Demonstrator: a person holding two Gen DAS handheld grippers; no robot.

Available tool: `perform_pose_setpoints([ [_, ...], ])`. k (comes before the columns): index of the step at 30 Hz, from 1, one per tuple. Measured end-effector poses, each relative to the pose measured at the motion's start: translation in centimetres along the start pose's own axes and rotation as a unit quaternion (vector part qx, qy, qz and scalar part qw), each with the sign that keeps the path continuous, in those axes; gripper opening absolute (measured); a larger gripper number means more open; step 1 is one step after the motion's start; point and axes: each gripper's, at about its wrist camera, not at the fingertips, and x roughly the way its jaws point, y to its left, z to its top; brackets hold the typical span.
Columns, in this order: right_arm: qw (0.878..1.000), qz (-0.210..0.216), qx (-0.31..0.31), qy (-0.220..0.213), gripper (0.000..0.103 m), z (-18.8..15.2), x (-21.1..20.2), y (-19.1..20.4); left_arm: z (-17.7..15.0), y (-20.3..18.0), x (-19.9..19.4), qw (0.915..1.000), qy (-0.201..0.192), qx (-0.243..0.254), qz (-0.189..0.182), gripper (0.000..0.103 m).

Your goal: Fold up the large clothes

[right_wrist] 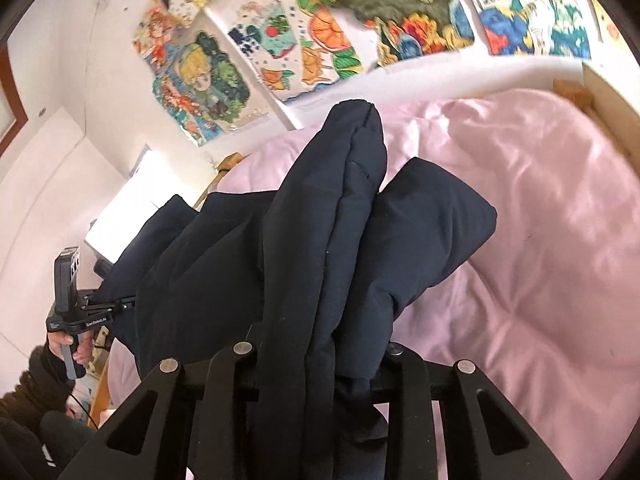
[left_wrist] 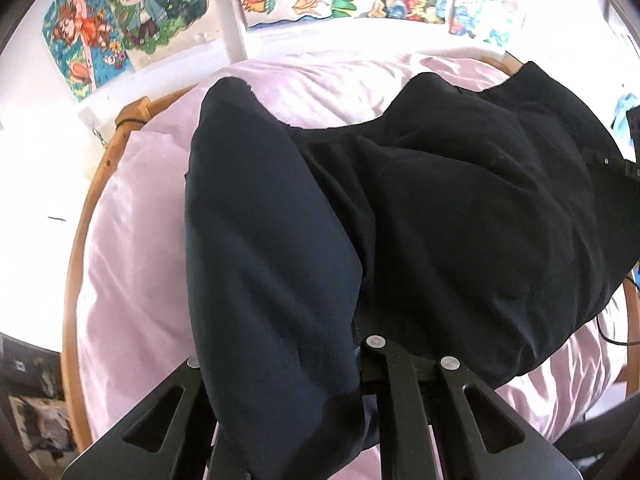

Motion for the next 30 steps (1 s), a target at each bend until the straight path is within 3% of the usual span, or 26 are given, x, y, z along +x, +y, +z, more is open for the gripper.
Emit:
perform_pose_setpoints([
  [5,1.0,-0.004,-0.001,0.006,0.026,-1.7,-1.9,2.5,-1.9,-1.5,-2.4,1.0,-0.009,0.0,-0.003,0.008],
  [11,1.0,0.005,0.005,0.001,0.026,-4.5,-3.0,4.0,-4.5,-0.1,-1.5,0.9996,-0.022,-0.019,-0.006,0.008],
  [14,1.0,-0.01,0.005,0.01,0.027,-6.2,-1.4,3.4,-4.8,0.5,0.9,0.9992,-0.022,-0.03,-0.013,0.008],
  [19,0.999,-0.026,0.031,0.022,0.03,-7.8,0.2,0.4,-5.2,2.4,1.7,0.9984,-0.031,-0.037,-0.028,0.01],
  [25,0.997,-0.032,0.054,0.038,0.045,-8.7,0.3,-0.6,-6.4,3.8,1.5,0.9941,-0.001,-0.095,-0.052,0.018],
  [30,0.993,-0.066,0.077,0.055,0.071,-9.4,0.1,-1.7,-6.1,4.9,1.8,0.9901,0.01,-0.128,-0.057,0.03],
])
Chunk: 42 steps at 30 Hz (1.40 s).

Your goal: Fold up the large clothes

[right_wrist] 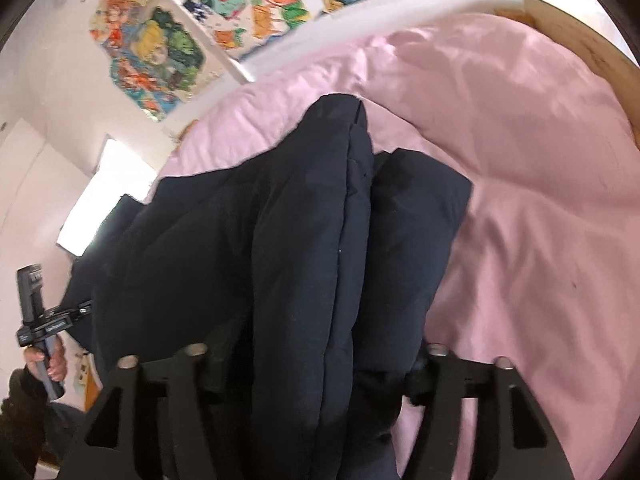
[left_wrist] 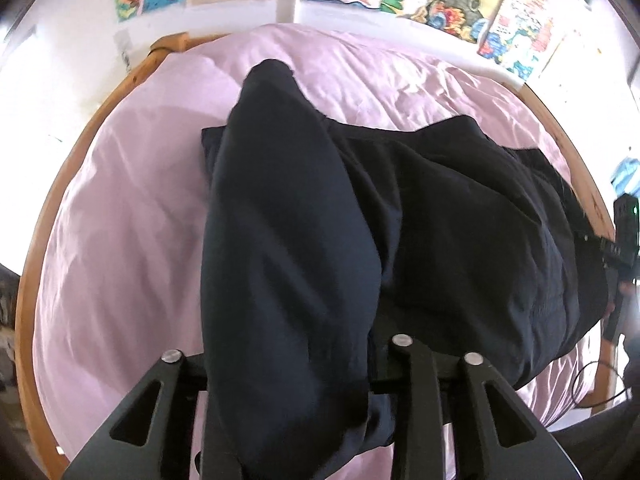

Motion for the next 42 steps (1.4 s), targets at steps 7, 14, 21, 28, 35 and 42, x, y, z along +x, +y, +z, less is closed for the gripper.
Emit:
perform_pose_setpoints([
  [7,0.998,-0.058,0.008,-0.028,0.102,-0.4,-2.1,0.1,-1.1,1.2,-1.5,0.9995,0.003,-0.031,-0.002,0.04],
  [14,0.986,-0.129,-0.044,-0.092,0.103,-1.2,-4.8,3.5,-2.4,-1.5,-4.2,0.9978,-0.027,0.02,0.057,0.044],
  [21,0.967,-0.177,-0.074,-0.166,0.103,-2.6,-6.6,7.1,-3.8,-3.0,-5.4,0.9951,-0.041,0.01,0.09,0.045],
  [28,0.958,-0.167,-0.089,-0.216,0.103,-4.3,-8.7,10.3,-5.7,-4.5,-6.6,0.9956,-0.055,-0.009,0.075,0.045],
  [35,0.962,-0.142,-0.079,-0.22,0.103,-5.9,-9.2,11.4,-5.6,-3.4,-6.7,0.9969,-0.045,-0.034,0.055,0.045],
  [42,0.964,-0.134,-0.097,-0.208,0.103,-6.8,-8.8,12.5,-4.7,-1.9,-7.9,0.9977,-0.036,-0.058,0.004,0.045],
])
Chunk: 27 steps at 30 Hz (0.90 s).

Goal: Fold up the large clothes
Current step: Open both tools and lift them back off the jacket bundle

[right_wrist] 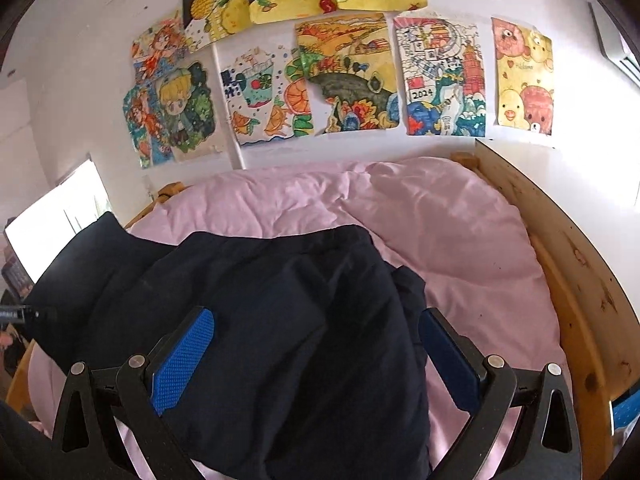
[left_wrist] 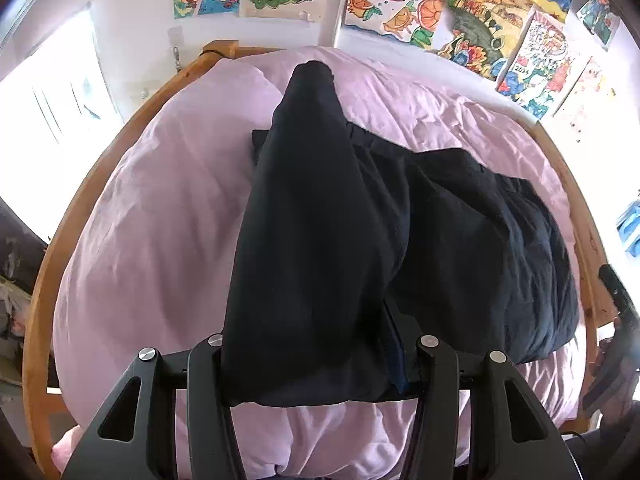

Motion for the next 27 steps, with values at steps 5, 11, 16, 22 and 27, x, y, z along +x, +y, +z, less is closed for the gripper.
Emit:
perform_pose_setpoints([
  [5,1.0,0.019,-0.001,0.003,0.103,-0.2,-0.1,0.5,1.3,2.1,-0.7,0.9927,0.023,-0.049,-0.108,0.049],
  [11,0.999,0.034,0.006,0.014,0.103,-0.5,0.2,0.5,2.0,3.8,-1.7,0.9881,0.018,-0.078,-0.132,0.091],
  [16,0.999,0.041,0.001,0.018,0.103,-0.7,0.2,0.6,2.5,5.6,-4.8,0.9879,-0.038,-0.092,-0.119,0.101],
  [22,0.999,0.041,-0.004,0.016,0.103,-0.8,-0.1,1.6,1.7,4.6,-4.4,0.9873,-0.044,-0.086,-0.125,0.101],
  [27,0.999,0.047,0.002,0.004,0.103,-1.0,-1.5,2.9,0.2,0.9,-6.1,0.9905,-0.1,-0.029,-0.09,0.101],
])
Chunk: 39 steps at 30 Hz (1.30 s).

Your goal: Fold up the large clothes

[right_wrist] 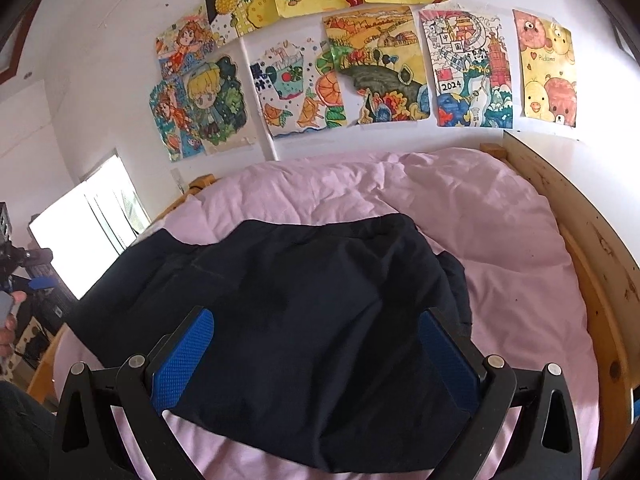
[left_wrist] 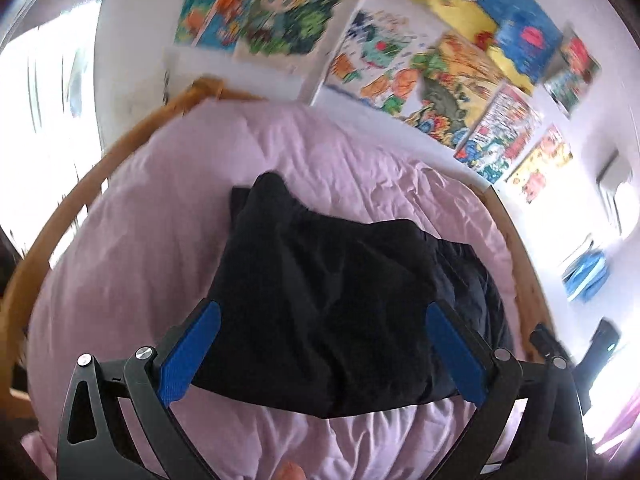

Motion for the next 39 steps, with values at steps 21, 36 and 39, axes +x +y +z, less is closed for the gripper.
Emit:
perform_pose_setpoints([
  [21,0.996,-0.005,-0.031,-0.081,0.103,-2.3,-7.3,5.4,-11.2,-7.5,-4.2,0.9774,-0.174,0.098,0.071,0.101],
  [36,0.99,-0.023,-0.056,-0.131,0.103,-5.1,-12.6,8.2,-17.1,-9.7,-6.3,0.9719,-0.203,0.1,0.064,0.101],
  [39,0.988,-0.027,-0.054,-0.14,0.103,-5.9,-13.5,8.4,-17.8,-9.8,-6.8,0.9699,-0.211,0.102,0.067,0.101],
])
